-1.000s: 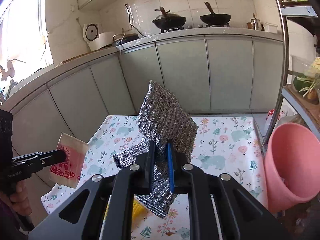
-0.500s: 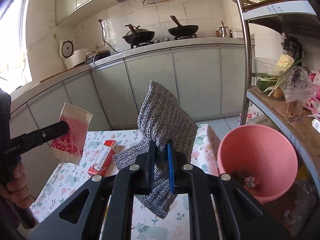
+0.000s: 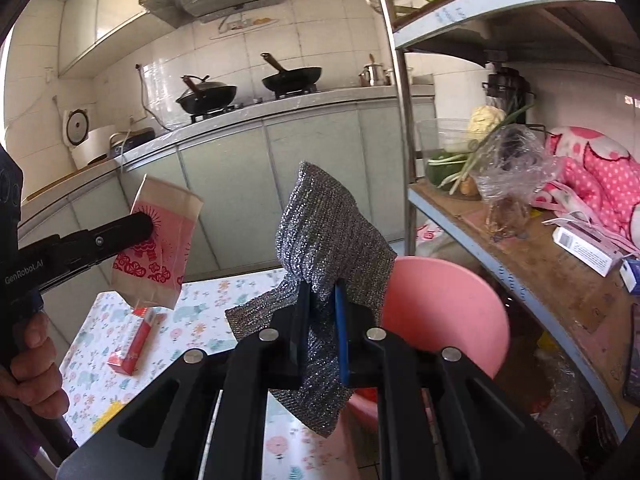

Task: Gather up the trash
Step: 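Carry the tube and scrubber over the pink bucket and open both grippers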

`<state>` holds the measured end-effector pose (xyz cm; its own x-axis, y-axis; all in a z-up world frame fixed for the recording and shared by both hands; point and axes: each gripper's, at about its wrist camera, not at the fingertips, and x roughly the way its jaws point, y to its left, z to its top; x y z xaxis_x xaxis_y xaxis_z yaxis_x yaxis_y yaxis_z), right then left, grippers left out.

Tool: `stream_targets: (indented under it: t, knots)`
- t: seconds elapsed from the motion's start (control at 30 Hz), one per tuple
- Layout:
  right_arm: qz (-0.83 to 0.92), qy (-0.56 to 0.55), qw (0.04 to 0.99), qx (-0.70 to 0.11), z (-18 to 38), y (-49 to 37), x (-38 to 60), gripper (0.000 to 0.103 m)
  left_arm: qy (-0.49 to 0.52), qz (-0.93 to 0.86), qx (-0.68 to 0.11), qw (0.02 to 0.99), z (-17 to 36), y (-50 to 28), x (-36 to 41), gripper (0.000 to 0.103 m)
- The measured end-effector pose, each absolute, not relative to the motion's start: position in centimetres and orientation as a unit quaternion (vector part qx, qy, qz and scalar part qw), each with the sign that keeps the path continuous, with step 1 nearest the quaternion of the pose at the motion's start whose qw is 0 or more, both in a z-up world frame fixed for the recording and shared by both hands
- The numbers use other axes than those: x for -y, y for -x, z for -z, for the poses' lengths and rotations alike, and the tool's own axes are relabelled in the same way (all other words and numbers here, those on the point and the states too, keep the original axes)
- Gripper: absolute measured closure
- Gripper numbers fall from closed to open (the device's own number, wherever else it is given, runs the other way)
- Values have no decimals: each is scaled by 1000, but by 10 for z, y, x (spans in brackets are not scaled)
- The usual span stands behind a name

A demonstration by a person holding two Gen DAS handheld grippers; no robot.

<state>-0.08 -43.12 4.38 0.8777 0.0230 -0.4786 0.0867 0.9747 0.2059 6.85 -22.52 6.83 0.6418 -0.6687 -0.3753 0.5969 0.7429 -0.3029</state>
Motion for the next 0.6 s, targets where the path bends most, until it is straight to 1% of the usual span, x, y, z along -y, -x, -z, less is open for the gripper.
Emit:
stream_targets:
  t: [0.33,0.6]
  knots:
    - [50,-121,953,-273,-11,-17,468,91,51,382,-269,883,-36,-97,303,95]
    - [63,-130,944,-298,15,-33,483,91,36,389,-296,872,-10,-117,333,95]
